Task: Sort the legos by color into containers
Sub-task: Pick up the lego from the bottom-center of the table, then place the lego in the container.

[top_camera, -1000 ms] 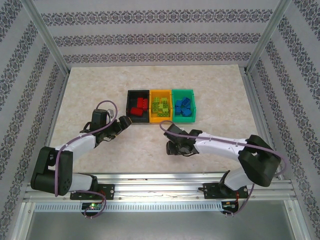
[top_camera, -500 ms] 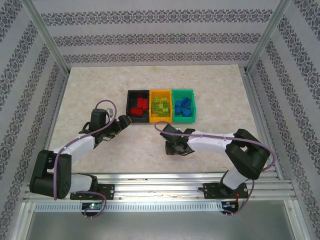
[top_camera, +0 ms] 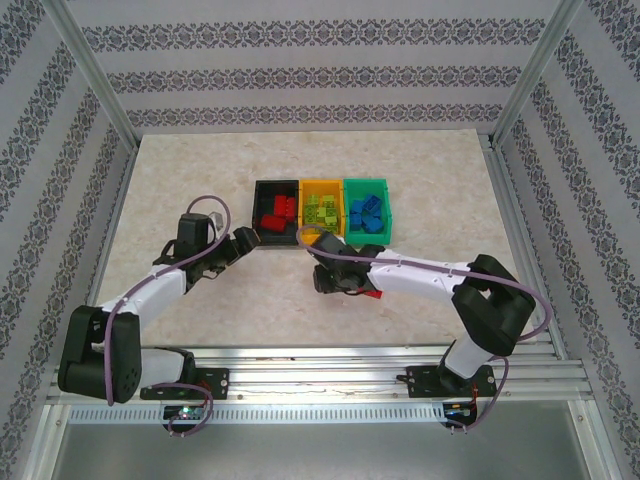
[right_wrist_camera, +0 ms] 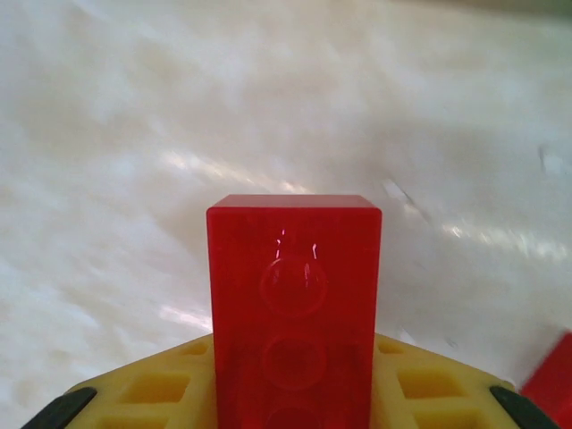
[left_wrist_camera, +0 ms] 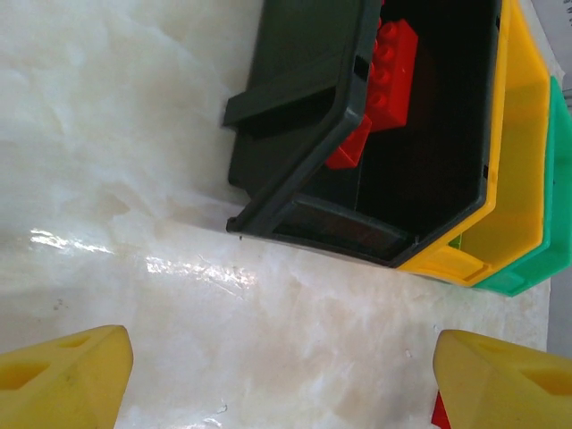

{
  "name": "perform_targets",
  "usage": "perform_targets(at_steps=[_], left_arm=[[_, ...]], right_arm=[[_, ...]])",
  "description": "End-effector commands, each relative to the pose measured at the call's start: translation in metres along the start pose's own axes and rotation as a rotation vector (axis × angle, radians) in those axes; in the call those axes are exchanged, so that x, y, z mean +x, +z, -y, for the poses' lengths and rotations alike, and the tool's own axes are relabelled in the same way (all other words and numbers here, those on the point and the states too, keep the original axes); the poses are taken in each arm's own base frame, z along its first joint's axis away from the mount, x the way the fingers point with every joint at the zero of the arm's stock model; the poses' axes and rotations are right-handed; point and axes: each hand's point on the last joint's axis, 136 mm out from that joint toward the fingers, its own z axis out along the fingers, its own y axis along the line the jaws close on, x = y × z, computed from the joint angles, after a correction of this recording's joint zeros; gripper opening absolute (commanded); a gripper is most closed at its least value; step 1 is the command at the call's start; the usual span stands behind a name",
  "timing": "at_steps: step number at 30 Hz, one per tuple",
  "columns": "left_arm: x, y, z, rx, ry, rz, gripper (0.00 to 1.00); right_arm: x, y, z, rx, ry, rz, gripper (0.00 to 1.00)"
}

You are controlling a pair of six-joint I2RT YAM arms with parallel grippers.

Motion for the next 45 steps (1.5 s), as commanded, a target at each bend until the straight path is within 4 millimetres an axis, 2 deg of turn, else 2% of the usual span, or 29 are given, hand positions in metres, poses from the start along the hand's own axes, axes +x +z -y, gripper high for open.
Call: perform_targets(at_steps=[1,9,17,21,25,30,33,38,42,45], left_arm=[[-0.007,-0.009,0.0,-0.011,0.014,0.015,0.88],[-0.006,-0.024,0.0,-0.008,0.018,0.028,0.88],[0.0,-0.041,-0.008,-0.026,0.015,0.065,0.88],[0.003,-0.048,-0.011,-0.035,0.017,0.073,0.88],[0.005,-0.055,-0.014,-0.041,0.014,0.086,0.88],[0.007,-0.06,-0.014,-0.022,0.007,0.12,0.88],[0.007,-0.06,-0.013,-0.012,0.007,0.125,0.88],[0.009,-0.06,-0.014,-0.015,0.022,0.117,0.88],[0.008,-0.057,-0.014,-0.007,0.017,0.118,0.88],[0.007,-0.053,-0.015,-0.001,0.008,0.119,0.88]], right_arm=[[-0.029,-0.011,-0.031,-0.071,-0.071,0.073,0.34],[-0.097,-0.003,-0.066,-0.162,-0.096,0.111,0.35],[-0.169,0.022,-0.092,-0.247,-0.06,0.152,0.36],[-0.195,0.038,-0.099,-0.262,-0.052,0.168,0.36],[-0.211,0.057,-0.1,-0.268,-0.021,0.179,0.38],[-0.224,0.069,-0.105,-0.271,0.001,0.187,0.47],[-0.222,0.071,-0.11,-0.288,-0.004,0.171,0.53],[-0.207,0.045,-0.117,-0.327,-0.053,0.176,0.54],[-0.186,0.022,-0.104,-0.299,-0.081,0.181,0.54],[-0.163,0.005,-0.087,-0.277,-0.078,0.182,0.54]])
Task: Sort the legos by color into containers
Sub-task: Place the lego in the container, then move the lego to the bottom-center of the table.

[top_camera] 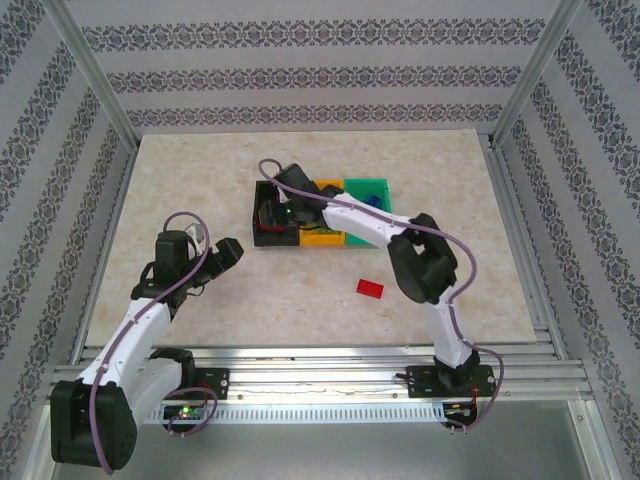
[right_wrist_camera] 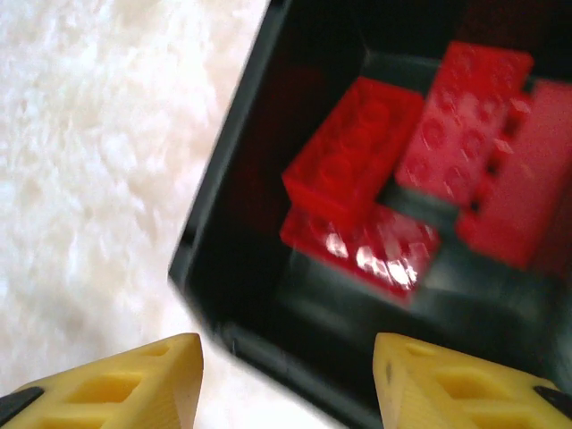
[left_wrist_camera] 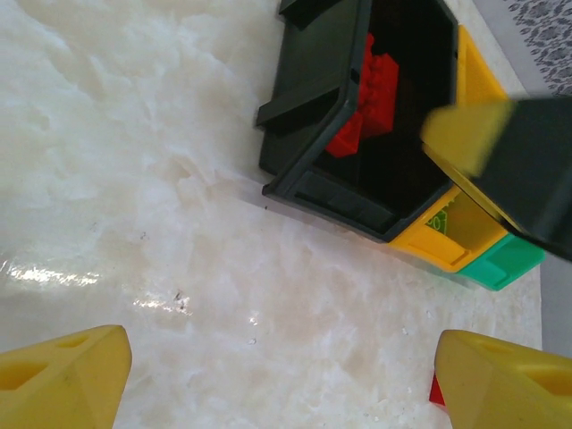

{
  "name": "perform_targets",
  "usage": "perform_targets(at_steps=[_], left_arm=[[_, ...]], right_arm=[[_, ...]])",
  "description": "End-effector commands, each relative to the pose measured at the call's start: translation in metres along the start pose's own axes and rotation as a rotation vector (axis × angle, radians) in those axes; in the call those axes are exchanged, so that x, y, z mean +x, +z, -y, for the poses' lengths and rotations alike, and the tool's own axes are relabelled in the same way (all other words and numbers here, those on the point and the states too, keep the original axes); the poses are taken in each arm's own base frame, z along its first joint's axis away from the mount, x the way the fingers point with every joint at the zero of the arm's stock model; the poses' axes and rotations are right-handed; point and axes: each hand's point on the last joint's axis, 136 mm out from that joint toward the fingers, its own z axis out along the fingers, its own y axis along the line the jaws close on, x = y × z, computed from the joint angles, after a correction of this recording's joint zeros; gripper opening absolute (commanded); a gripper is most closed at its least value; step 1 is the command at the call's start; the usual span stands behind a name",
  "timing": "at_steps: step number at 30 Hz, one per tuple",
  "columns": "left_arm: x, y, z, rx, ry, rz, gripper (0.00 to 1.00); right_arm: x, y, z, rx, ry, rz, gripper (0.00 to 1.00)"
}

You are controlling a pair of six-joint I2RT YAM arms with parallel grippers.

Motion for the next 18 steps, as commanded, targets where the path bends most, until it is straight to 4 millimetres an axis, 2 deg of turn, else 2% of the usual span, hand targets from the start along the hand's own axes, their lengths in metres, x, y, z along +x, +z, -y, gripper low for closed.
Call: perform_targets(at_steps=[1,10,18], left_arm=[[-0.005,0.004,-0.003,0.009,-0.004,0.018,0.88],[-0.012,0.017,-0.002,0.032,-0.016,0.022,0.88],[-0.014,0.027,-0.002,0.048,-0.041,0.012,0.88]], right_arm=[[0.008,-0.04,-0.003,0.006,-0.033,0.049,0.54],[0.087,-0.1,0.063,0.178,0.039,0.015,0.54],[0.143,-0.13,0.116,0.297,0.113,-0.046,0.54]])
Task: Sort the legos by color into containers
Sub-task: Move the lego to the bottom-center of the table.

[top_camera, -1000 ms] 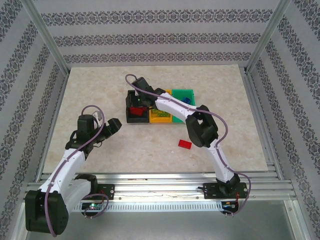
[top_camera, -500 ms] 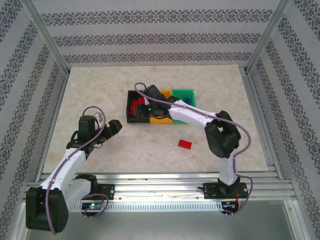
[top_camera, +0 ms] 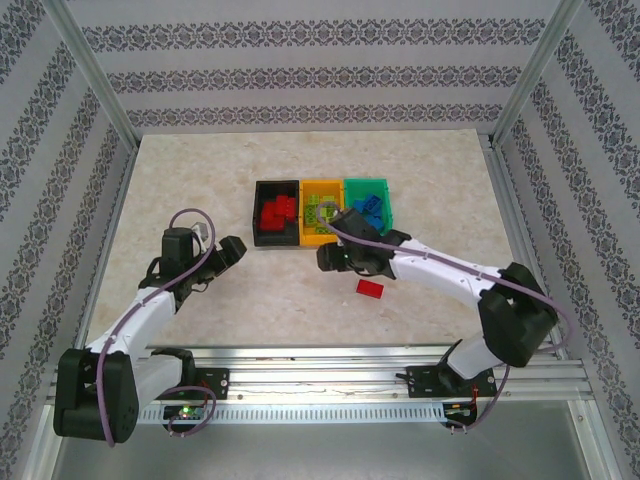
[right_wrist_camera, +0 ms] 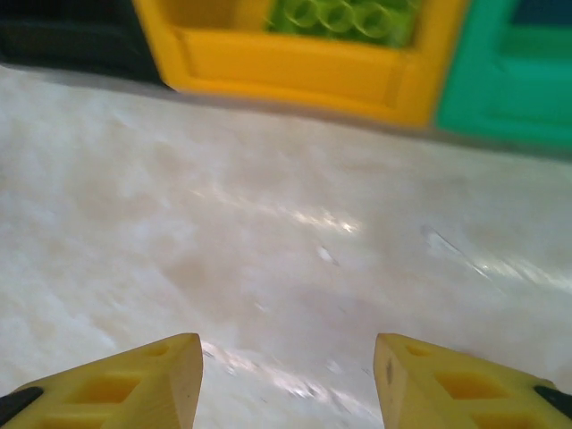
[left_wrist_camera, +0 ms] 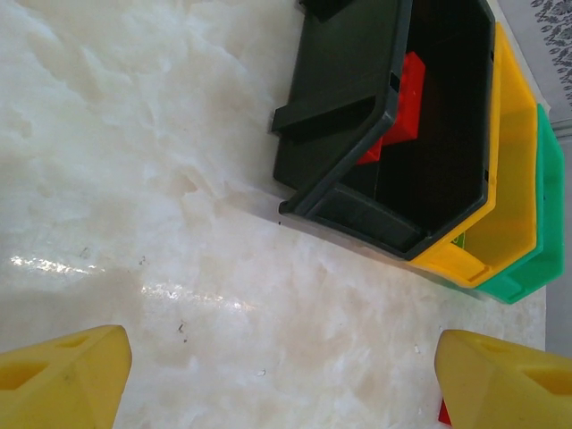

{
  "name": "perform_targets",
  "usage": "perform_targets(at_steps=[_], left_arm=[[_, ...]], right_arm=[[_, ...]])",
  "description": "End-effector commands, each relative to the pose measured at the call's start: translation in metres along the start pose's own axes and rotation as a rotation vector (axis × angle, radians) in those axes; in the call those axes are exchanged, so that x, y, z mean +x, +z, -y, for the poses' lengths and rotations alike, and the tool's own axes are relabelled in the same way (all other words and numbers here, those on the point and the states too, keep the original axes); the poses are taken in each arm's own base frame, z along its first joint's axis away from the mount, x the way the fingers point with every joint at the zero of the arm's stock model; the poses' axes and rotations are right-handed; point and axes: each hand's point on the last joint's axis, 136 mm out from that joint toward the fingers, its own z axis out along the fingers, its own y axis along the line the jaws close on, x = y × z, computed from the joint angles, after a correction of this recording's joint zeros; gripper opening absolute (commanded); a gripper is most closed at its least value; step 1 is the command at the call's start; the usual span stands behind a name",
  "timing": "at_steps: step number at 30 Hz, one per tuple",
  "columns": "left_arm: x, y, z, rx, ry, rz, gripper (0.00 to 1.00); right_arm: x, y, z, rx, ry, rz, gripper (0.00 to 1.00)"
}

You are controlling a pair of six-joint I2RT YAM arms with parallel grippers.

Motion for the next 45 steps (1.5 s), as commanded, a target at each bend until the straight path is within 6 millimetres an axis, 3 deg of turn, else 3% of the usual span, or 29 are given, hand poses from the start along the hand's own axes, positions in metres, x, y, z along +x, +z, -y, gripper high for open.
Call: perform_targets(at_steps=[1,9,19,25,34,40,45], left_arm=[[-0.01,0.001,0.006,0.045,-0.01,0.031,0.88],[-0.01,0.002,0.006,0.048,-0.015,0.034,0.88],[-0.009,0.003,0.005,0.048,-0.027,0.029,0.88],[-0.006,0.006,0.002,0.047,-0.037,0.019,0.88],[-0.007,0.007,0.002,0.048,-0.039,0.02,0.88],[-0.005,0.009,-0.001,0.046,-0.045,0.023,0.88],[-0.004,0.011,0.0,0.055,-0.048,0.011,0.88]], right_arm=[[0.016,-0.007,0.029,0.086,0.043,-0.014,0.54],[0.042,-0.008,0.07,0.193,0.095,-0.074,0.55],[0.054,0.013,0.083,0.206,0.105,-0.147,0.57],[0.061,0.023,0.079,0.176,0.124,-0.186,0.57],[0.071,0.016,0.044,0.102,0.082,-0.232,0.58],[0.088,0.018,0.034,0.113,0.021,-0.288,0.65],[0.094,0.022,0.029,0.172,-0.069,-0.313,0.64]])
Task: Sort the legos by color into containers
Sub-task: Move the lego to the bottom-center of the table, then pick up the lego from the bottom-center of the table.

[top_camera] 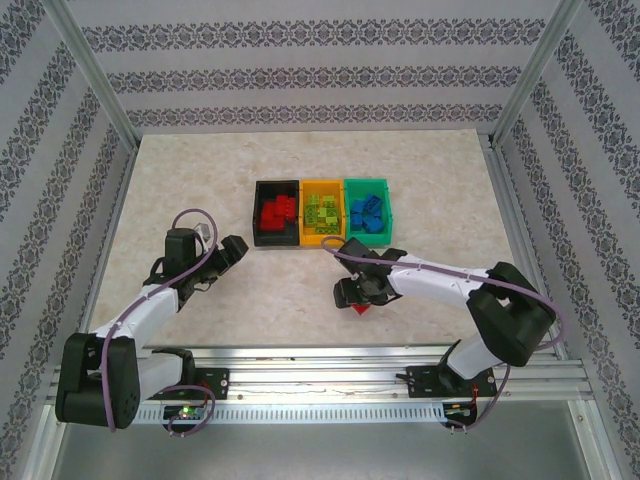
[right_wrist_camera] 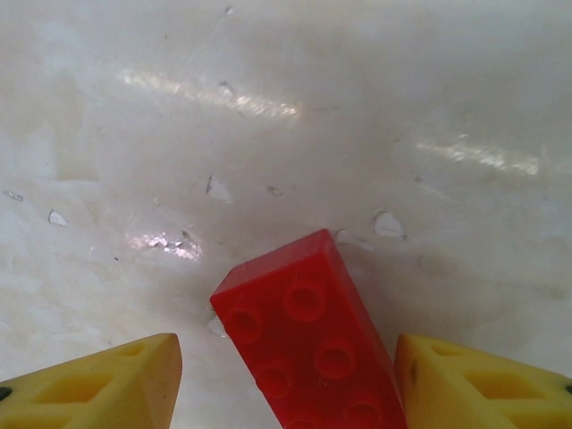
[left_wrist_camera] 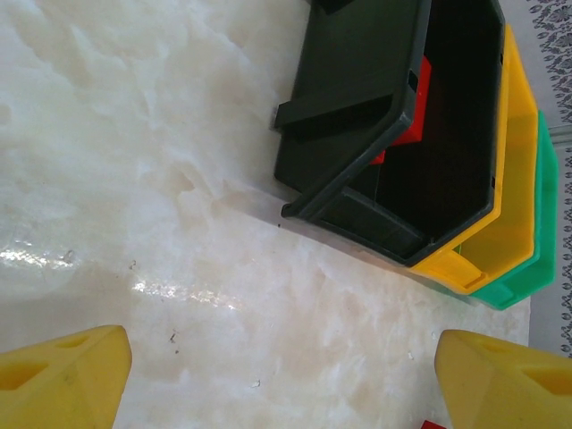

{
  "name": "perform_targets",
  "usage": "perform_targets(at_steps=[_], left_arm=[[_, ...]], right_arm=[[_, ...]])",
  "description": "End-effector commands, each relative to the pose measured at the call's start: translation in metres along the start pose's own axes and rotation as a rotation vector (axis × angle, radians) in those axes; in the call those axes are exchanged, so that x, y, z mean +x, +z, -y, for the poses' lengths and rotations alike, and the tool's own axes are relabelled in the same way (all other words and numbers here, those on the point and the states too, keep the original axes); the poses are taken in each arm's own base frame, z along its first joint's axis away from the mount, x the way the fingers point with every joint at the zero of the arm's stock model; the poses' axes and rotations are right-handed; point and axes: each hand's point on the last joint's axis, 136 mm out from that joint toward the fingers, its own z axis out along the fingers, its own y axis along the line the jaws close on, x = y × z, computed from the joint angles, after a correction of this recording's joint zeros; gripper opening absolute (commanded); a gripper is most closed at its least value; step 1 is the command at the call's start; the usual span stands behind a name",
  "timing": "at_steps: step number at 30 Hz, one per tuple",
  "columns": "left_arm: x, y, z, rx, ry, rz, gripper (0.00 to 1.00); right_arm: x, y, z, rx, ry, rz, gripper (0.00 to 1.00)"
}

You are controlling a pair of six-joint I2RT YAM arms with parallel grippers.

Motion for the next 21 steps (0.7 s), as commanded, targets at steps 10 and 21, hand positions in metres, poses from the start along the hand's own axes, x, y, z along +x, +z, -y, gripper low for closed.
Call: perform_targets(at_steps=[10,21], left_arm=[[-0.007,-0.003,0.004,0.03,-0.002,0.03,0.88],[-0.007,-0.008,0.006,0.032,0.006,0.036,0.88]], right_arm=[[-0.009,0.007,-0.019,0.053,-0.09,-0.002,0.33],[-0.064,-0.021,-0.064,-0.033,-0.226,0.124,0.3]])
